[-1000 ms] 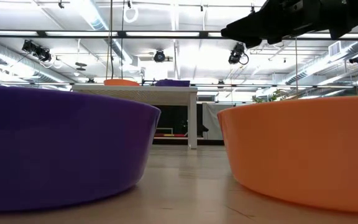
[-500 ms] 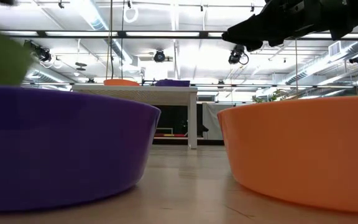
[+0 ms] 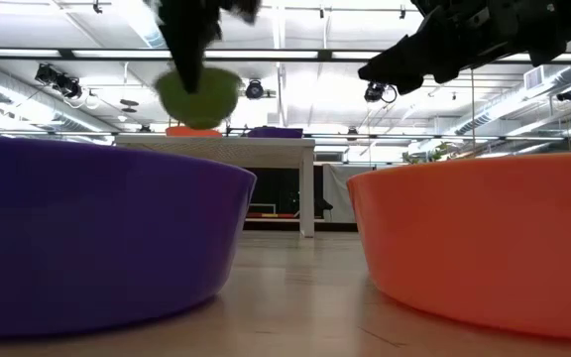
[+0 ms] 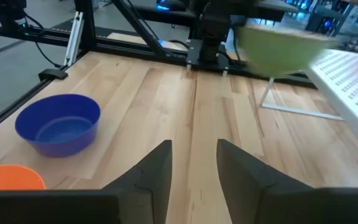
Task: Pick & Place Mini bowls
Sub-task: Put the red pattern bowl on the shelf
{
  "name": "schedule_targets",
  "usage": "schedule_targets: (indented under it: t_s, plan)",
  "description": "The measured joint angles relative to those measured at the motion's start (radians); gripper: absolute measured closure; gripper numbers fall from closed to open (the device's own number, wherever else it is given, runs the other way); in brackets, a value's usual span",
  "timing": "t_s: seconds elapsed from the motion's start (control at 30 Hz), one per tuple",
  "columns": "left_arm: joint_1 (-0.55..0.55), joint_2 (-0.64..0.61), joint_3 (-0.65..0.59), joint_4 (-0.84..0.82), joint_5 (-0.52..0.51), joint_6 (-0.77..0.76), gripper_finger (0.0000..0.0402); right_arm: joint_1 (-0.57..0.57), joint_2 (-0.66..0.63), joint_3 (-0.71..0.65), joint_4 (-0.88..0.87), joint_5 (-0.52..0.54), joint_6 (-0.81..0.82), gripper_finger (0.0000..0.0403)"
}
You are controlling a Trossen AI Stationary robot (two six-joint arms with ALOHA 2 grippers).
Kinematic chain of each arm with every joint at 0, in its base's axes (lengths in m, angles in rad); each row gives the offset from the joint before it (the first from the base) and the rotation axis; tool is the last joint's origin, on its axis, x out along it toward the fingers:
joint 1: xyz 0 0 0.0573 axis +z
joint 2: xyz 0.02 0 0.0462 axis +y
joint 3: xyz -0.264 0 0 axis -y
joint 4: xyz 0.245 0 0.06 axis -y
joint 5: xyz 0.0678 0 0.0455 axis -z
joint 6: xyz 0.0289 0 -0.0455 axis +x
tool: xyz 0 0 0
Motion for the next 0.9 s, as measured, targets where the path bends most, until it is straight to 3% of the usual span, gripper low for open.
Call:
schedule_targets:
  t_s: [0.17,0.33,0.9]
  plan:
    - [0.167,0.0,0.0,0.041,-0.034,0.154,0.0388,0.0,0.0,0.0,-0.026,0.0,0.003,0.0273]
    - [0.248,0.0,0.0,0.066,-0.029,0.231,0.039,0.0,0.0,0.0,-0.041,0.0,0.003,0.0273]
    - [0.289,0.0,-0.006,0.132,-0.029,0.378,0.0377,0.0,0.0,0.0,-0.034,0.0,0.026,0.0273]
